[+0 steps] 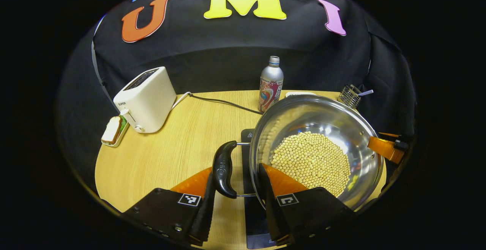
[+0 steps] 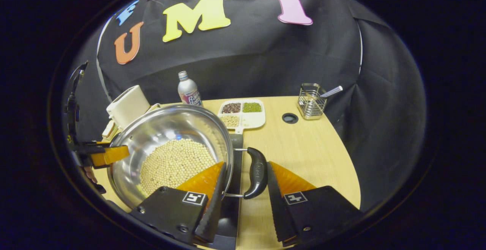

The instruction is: First push the handle of the pot to place it horizontally, then grasp the pot with both hands and set it on the induction cooktop.

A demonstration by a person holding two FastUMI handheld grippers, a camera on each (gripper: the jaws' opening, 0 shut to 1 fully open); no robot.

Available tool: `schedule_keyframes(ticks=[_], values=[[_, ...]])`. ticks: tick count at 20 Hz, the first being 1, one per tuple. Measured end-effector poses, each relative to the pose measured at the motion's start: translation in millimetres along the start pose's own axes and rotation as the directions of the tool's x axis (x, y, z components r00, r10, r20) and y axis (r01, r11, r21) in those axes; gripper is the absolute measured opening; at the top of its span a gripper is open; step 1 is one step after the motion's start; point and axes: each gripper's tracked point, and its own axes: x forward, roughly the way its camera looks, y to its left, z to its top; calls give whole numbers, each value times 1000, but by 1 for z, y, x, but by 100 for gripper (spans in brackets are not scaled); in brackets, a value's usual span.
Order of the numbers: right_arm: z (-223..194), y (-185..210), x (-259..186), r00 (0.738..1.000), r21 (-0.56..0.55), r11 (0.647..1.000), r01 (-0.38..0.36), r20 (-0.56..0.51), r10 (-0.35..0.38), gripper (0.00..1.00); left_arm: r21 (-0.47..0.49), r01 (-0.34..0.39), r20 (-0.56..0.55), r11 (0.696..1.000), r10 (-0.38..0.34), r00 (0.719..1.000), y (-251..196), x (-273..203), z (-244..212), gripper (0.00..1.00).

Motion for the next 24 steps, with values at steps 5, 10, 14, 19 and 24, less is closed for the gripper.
schedule_keyframes(ticks=[5, 10, 14, 19, 24], values=[[-3, -3, 8, 999, -2, 1000, -5, 46, 5, 61, -88, 47, 47, 995, -43, 998, 0, 9, -6, 57], [-4, -4, 5, 997, 23, 1000, -16, 81, 14, 63, -105, 73, 102, 992, -62, 993, 0, 11, 0, 57], [-4, -4, 4, 997, 31, 1000, -5, 76, 2, 64, -101, 85, 109, 991, -74, 991, -2, 11, 1, 58], [-6, -7, -1, 996, 9, 1000, 15, 92, -16, 66, -91, 120, 143, 989, -107, 984, -1, 4, 4, 63], [-10, 1, -33, 990, 14, 1000, 19, 141, -21, 82, -94, 99, 248, 991, -73, 966, 16, -47, 13, 79]])
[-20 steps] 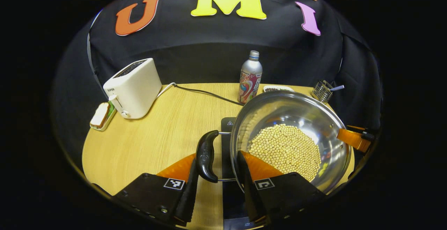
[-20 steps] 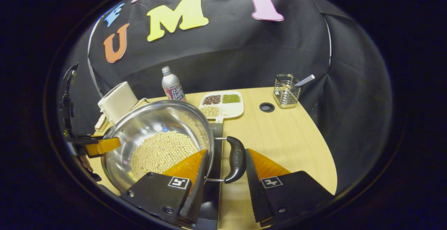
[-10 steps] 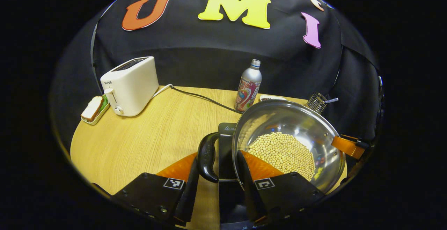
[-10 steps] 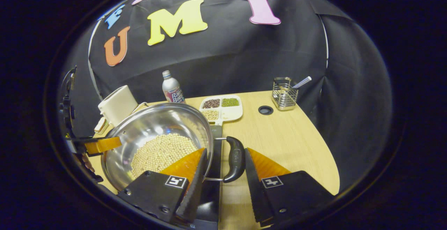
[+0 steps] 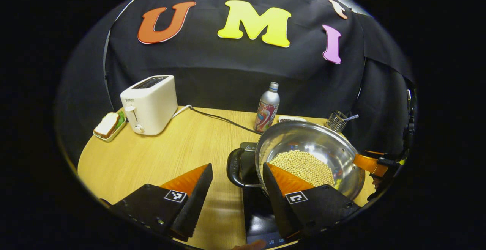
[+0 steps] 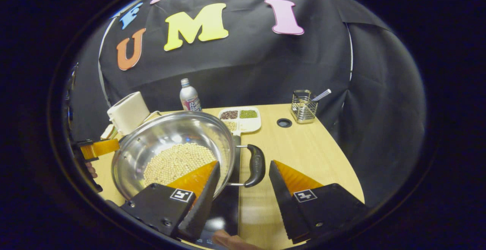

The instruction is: First push the handle of the pot to place it horizontally, then grasp the pot with both hands and set it on the induction cooktop.

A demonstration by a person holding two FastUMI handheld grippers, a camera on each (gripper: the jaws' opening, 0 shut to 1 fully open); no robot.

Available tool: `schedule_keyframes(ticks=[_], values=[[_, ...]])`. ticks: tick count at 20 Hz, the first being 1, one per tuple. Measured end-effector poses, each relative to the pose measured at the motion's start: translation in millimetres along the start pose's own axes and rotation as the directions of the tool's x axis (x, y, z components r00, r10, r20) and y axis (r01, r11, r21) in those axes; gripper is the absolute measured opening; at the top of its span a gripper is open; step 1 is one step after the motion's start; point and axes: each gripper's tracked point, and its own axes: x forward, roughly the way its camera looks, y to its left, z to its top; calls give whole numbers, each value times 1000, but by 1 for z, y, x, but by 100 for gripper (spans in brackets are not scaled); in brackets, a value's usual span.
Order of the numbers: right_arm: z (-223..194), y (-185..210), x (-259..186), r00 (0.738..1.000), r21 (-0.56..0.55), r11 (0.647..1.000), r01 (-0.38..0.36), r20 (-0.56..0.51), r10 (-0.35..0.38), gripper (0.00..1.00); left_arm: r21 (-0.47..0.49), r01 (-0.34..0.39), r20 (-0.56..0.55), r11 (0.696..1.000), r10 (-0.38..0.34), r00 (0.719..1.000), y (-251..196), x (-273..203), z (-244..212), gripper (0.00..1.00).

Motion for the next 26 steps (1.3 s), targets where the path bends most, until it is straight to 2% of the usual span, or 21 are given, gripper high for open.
schedule_keyframes(ticks=[3, 7, 11, 12, 13, 16, 19, 23, 26], values=[[9, 2, -32, 996, -26, 1000, 9, 91, -7, 82, 8, -12, 65, 1000, 11, 998, 0, -40, 8, 90], [13, 13, -87, 983, -22, 1000, 0, 184, 4, 82, 28, -24, 151, 999, 19, 988, -4, -97, 10, 95], [20, 23, -151, 948, -56, 998, 29, 318, -9, 82, 64, -66, 262, 996, 47, 964, -7, -158, 18, 95], [20, 28, -167, 938, -63, 998, 27, 347, -4, 94, 65, -73, 287, 995, 52, 957, -8, -172, 19, 95], [17, 32, -182, 931, -61, 998, 23, 365, 0, 100, 63, -78, 307, 995, 55, 950, -9, -187, 18, 96], [13, 54, -229, 910, -73, 997, -15, 413, 43, 100, 36, -80, 362, 996, 62, 930, -12, -230, 20, 96], [9, 68, -276, 882, -94, 996, -11, 468, 54, 100, 36, -88, 406, 995, 66, 911, -9, -276, 21, 95], [1, 79, -334, 854, -97, 995, 0, 519, 51, 100, 66, -134, 467, 989, 88, 880, -7, -328, 23, 95], [0, 77, -364, 837, -91, 995, 41, 547, 16, 99, 65, -162, 497, 985, 109, 861, -4, -359, 20, 95]])
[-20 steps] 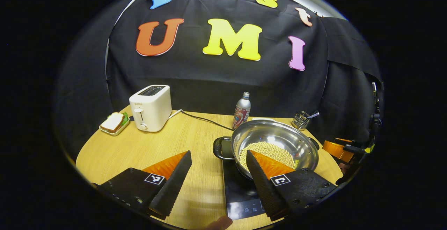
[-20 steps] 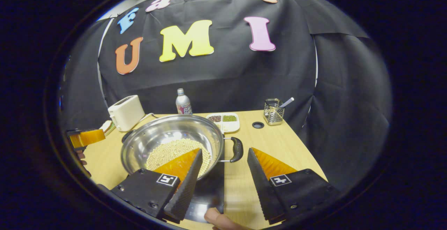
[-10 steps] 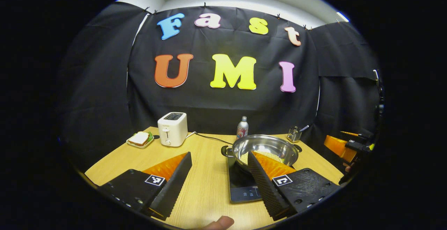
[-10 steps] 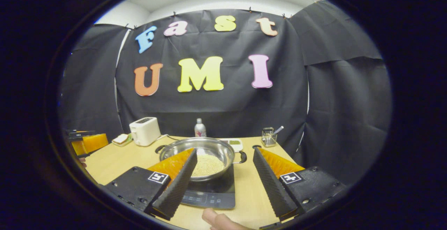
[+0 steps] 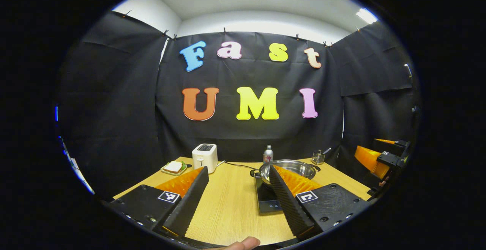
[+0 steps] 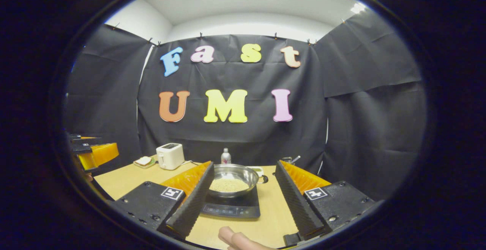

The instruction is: First push the handle of the pot to place it horizontally, then grasp the pot with both hands and set it on the induction cooktop.

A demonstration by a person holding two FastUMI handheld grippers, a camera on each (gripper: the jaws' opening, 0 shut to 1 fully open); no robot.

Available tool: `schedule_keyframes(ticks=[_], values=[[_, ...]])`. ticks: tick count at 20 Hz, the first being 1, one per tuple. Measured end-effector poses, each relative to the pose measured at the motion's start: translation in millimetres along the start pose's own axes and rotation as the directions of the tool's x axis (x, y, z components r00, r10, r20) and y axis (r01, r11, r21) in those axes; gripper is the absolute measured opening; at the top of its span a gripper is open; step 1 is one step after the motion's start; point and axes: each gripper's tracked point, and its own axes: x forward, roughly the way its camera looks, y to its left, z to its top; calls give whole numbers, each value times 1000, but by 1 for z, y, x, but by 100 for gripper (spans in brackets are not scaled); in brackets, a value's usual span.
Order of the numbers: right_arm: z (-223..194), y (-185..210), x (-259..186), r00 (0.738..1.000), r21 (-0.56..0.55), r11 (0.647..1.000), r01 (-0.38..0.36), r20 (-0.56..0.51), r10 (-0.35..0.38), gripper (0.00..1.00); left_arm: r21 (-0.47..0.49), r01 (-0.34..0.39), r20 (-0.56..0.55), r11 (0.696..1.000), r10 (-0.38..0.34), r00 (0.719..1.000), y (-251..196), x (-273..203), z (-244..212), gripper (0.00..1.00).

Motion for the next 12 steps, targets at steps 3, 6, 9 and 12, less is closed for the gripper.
schedule_keyframes(ticks=[3, 6, 9, 12], values=[[8, 6, -15, 1000, -15, 1000, -4, 21, 4, 99, -18, -3, 23, 1000, 4, 1000, 4, -14, 4, 95], [9, 11, -19, 999, -3, 1000, -18, 29, 18, 100, -36, -23, 46, 999, 24, 999, 12, -15, 7, 95], [6, 12, -19, 999, 9, 1000, -25, 31, 25, 100, -61, -20, 48, 998, 23, 999, 15, -17, 3, 95], [5, 9, -18, 999, 15, 1000, -16, 32, 16, 99, -60, -24, 36, 998, 26, 999, 22, -16, -1, 95]])
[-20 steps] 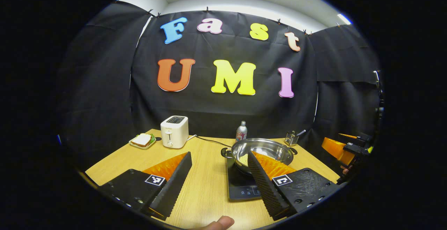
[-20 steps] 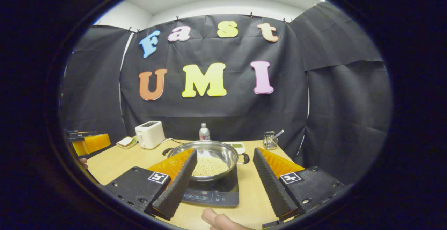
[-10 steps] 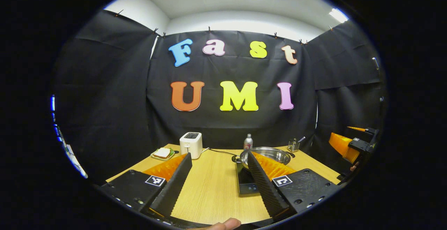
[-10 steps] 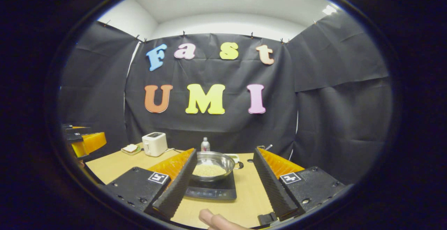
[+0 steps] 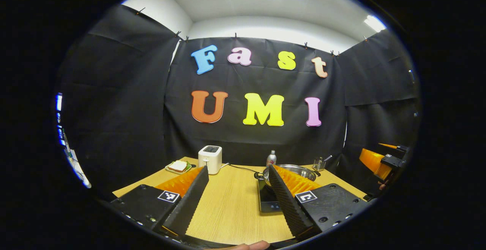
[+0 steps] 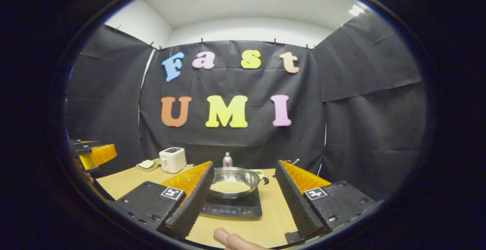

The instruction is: First push the handle of the pot to place it horizontally, then grasp the pot with both hands and set it on the induction cooktop.

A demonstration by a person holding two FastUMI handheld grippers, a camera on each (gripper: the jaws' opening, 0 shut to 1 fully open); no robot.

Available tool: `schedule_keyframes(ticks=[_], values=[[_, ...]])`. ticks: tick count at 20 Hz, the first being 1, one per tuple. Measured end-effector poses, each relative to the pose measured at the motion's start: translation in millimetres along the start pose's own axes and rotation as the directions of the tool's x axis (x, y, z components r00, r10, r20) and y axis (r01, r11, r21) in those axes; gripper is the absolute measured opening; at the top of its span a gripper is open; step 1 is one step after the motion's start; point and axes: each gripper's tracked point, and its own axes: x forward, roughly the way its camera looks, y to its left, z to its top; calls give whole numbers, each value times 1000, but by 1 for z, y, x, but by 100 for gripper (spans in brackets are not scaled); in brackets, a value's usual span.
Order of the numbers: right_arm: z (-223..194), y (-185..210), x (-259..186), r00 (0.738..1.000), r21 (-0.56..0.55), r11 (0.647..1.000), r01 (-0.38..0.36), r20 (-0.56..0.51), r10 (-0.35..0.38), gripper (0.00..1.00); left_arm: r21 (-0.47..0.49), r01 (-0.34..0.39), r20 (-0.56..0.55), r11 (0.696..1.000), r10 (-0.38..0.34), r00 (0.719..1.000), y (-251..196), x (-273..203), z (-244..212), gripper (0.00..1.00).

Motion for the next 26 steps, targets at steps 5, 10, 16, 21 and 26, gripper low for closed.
schedule_keyframes(ticks=[5, 10, 16, 21, 26], values=[[2, 2, -3, 1000, -4, 1000, -7, 20, 7, 100, 8, 8, -2, 1000, -8, 1000, -1, 1, -2, 94], [5, 0, -6, 999, -6, 1000, -12, 35, 12, 99, 19, 27, 0, 999, -27, 1000, -8, -2, -3, 95], [8, -5, -10, 998, 0, 1000, -5, 64, 5, 99, 28, 27, 5, 999, -27, 1000, -10, -4, -4, 95], [7, -8, -9, 998, 10, 1000, -6, 66, 6, 99, 31, 33, -3, 999, -33, 999, -13, -1, -9, 95], [7, -14, -7, 997, 17, 1000, -1, 72, 0, 99, 39, 38, 3, 999, -38, 999, -15, -2, -6, 95]])
